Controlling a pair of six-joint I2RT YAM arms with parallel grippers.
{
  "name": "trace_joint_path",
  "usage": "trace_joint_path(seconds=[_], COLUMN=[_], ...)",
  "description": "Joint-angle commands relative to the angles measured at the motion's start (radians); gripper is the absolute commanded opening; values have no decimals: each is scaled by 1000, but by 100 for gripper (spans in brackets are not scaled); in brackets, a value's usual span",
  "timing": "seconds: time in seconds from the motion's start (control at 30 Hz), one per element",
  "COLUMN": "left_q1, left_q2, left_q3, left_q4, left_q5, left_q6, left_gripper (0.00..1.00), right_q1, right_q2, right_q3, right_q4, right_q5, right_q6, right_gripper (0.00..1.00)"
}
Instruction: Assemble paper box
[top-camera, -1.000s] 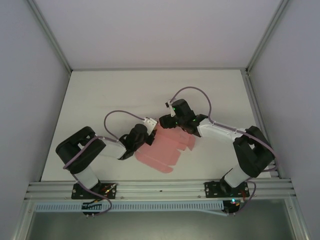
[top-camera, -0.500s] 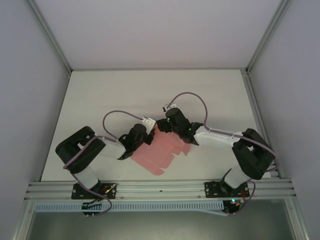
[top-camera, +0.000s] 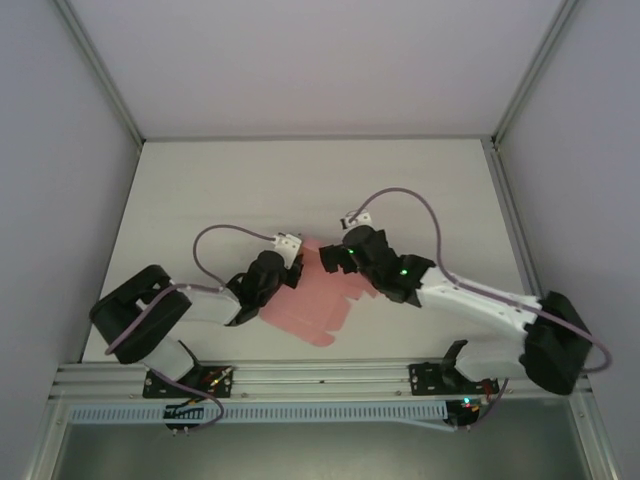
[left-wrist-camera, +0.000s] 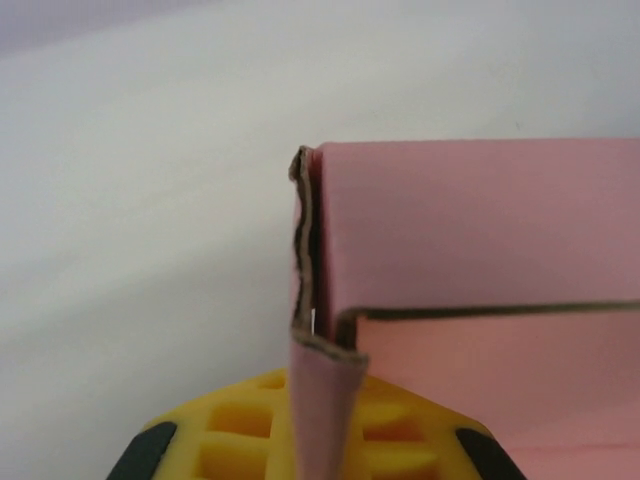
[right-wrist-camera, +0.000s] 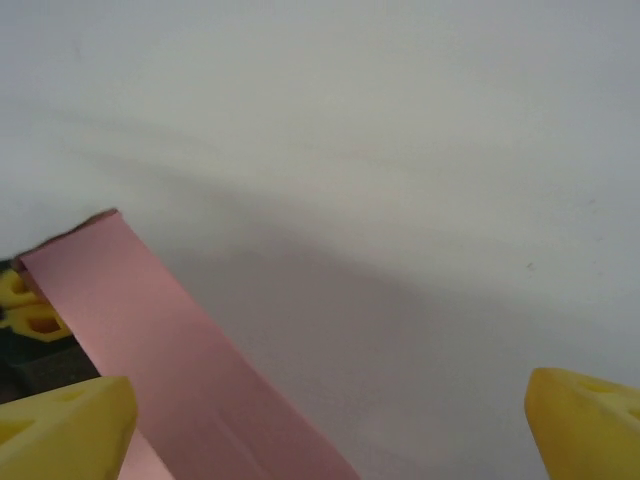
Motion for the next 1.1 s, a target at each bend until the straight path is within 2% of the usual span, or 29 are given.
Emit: trace_joint_path(seconds=[0.0, 0.1, 0.23, 0.33, 0.5, 0.6, 0.7, 0.8, 0.97, 1.07], left_q1=[5, 4, 4, 3, -2, -3, -3, -5, -11, -13], left_q2=[-99, -155, -197, -206, -210, -206, -198, -182, -157, -160], left_q3=[74, 93, 90, 80, 74, 89, 98, 112, 115, 116], left_q4=[-73, -124, -166, -177, -181, -205, -204, -210, -199, -210], left_q5=[-133, -179, -172, -165, -150, -146, -117, -93, -58, -65], left_q6=[-63, -97, -121, -149, -162, -191, -200, -222, -246, -251], left_gripper=[0, 0, 0, 0, 0, 0, 0, 0, 0, 0], right_q1=[-1, -16, -71, -124, -134, -136, -136, -138, -135, -135], right_q2=[-170, -294, -373, -353, -259, -203, -152, -99, -31, -21], right_q3=[-75, -131, -162, -159, -148, -150, -192, -223, -255, -261], right_q4=[1, -23, -49, -19, 0, 32, 179, 331, 580, 611], right_q5=[139, 179, 196, 104, 66, -13, -151, -205, -209, -198], right_q6=[105, 141, 204, 207, 197, 183, 146, 155, 168, 173], right_gripper=[100, 100, 100, 100, 100, 100, 100, 100, 100, 100])
